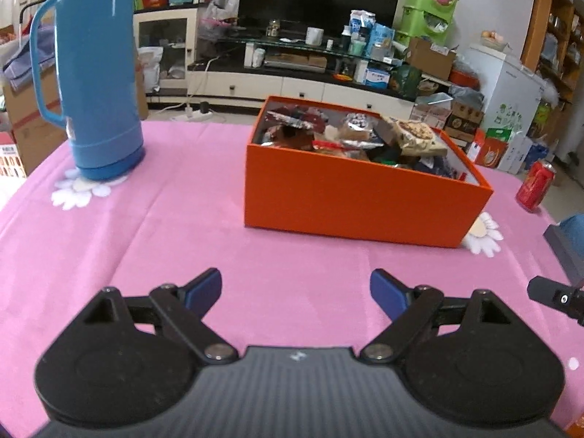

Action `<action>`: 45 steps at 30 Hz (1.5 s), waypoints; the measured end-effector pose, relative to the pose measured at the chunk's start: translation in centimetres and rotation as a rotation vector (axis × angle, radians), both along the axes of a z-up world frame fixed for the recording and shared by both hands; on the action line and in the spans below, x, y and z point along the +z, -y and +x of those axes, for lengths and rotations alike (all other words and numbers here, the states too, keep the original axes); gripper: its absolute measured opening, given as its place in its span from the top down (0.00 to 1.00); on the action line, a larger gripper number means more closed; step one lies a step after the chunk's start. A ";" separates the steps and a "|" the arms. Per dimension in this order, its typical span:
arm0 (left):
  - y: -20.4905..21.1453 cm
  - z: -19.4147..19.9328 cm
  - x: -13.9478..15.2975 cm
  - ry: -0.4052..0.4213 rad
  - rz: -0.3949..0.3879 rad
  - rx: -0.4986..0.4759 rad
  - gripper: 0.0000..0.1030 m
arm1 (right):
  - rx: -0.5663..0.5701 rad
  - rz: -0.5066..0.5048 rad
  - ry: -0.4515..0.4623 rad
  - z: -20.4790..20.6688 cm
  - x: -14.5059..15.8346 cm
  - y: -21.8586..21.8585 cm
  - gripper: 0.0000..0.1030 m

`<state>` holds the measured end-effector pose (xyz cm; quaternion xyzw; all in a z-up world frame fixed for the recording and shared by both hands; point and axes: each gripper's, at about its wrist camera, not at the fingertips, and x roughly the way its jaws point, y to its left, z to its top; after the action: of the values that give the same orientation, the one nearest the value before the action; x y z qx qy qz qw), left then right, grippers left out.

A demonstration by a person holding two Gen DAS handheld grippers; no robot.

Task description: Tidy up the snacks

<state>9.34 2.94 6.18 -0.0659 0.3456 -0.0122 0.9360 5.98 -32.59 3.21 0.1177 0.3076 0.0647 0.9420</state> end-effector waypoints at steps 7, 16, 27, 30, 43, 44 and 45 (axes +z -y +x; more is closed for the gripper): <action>-0.4 2.0 -0.8 -0.044 0.004 -0.009 0.15 | 0.024 -0.011 -0.066 2.4 -0.9 -1.2 0.09; 0.3 3.0 -2.4 -0.081 0.080 -0.002 0.15 | 0.054 -0.071 -0.086 3.4 -1.6 -3.3 0.09; 0.7 3.4 -2.8 -0.084 0.100 -0.004 0.15 | -0.007 -0.125 -0.191 4.9 -2.3 -3.4 0.09; 0.8 3.4 -2.9 -0.081 0.102 -0.006 0.15 | 0.000 -0.123 -0.181 4.7 -2.3 -3.3 0.09; 1.1 3.6 -3.1 -0.073 0.114 -0.001 0.15 | 0.014 -0.148 -0.169 4.8 -2.2 -3.8 0.09; 1.1 3.6 -3.1 -0.073 0.112 -0.002 0.15 | 0.014 -0.146 -0.171 4.8 -2.3 -3.8 0.09; 1.1 3.7 -3.1 -0.073 0.113 -0.003 0.15 | 0.015 -0.145 -0.173 4.8 -2.3 -3.8 0.09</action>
<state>13.02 1.79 3.05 -0.0130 0.3797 0.0086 0.9250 10.81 -28.81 0.91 0.0522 0.3924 0.0390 0.9175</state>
